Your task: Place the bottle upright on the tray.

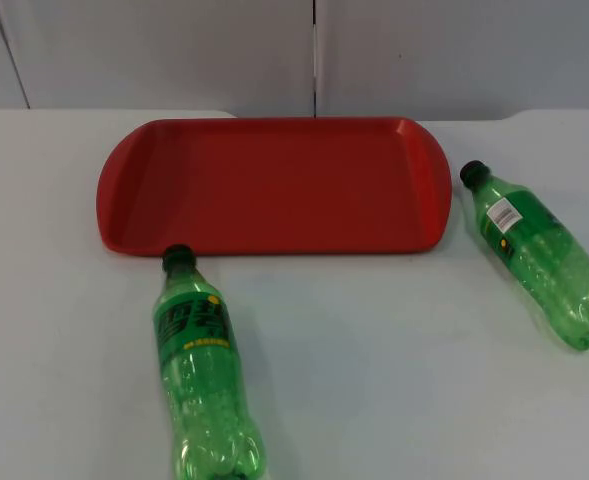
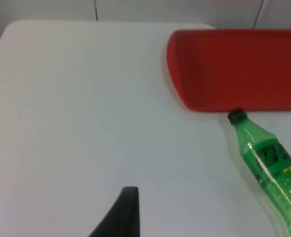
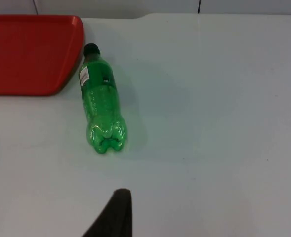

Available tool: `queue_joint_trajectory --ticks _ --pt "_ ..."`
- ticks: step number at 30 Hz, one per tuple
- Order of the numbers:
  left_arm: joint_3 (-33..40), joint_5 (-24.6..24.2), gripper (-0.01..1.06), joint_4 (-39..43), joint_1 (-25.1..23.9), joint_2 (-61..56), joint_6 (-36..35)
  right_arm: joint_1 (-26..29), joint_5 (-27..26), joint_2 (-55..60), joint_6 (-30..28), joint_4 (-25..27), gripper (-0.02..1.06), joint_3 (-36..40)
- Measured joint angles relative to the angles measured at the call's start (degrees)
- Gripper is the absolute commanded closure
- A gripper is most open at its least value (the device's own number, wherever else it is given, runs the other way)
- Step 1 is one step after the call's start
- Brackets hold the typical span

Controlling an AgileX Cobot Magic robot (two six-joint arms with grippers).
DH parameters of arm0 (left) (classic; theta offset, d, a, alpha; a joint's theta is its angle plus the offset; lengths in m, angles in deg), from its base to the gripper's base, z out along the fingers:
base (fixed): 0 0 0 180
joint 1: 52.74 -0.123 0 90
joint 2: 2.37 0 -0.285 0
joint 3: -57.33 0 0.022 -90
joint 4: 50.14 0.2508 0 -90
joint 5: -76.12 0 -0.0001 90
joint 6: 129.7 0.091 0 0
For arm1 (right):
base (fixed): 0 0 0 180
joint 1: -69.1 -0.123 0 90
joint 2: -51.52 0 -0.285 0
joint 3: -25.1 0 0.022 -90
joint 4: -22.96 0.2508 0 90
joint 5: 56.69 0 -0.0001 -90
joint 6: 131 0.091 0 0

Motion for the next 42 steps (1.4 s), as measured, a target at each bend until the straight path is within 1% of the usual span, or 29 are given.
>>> queue_joint_trajectory --ticks 6,9,16,23,27,32,33,37,42 --pt "0.0 0.1 0.0 -1.7 0.0 6.5 0.0 0.0 0.0 0.0 0.0 0.0 0.0 0.0" --pt "0.0 0.2 0.0 -2.4 0.0 11.7 0.0 0.0 0.0 0.0 0.0 0.0 0.0 0.0" --pt "0.0 0.9 0.0 -2.6 0.0 17.6 0.0 0.0 0.0 0.0 0.0 0.0 0.0 0.0" --pt "-0.1 3.3 0.0 -4.5 0.0 23.5 0.5 0.0 0.0 0.0 0.0 0.0 0.0 0.0" --pt "-1.9 3.6 0.0 -5.9 0.0 26.2 1.0 0.0 0.0 0.0 0.0 0.0 0.0 0.0" --pt "-7.1 3.8 0.0 -8.3 0.0 30.4 1.0 0.0 0.0 0.0 0.0 0.0 0.0 0.0" --pt "-7.1 3.8 0.0 -8.3 0.0 30.4 1.0 0.0 0.0 0.0 0.0 0.0 0.0 0.0" --pt "-10.6 3.0 0.0 -10.7 0.0 33.7 1.1 0.0 0.0 0.0 0.0 0.0 0.0 0.0" --pt "-12.1 1.7 0.0 -13.0 0.0 37.2 1.1 0.0 0.0 0.0 0.0 0.0 0.0 0.0"
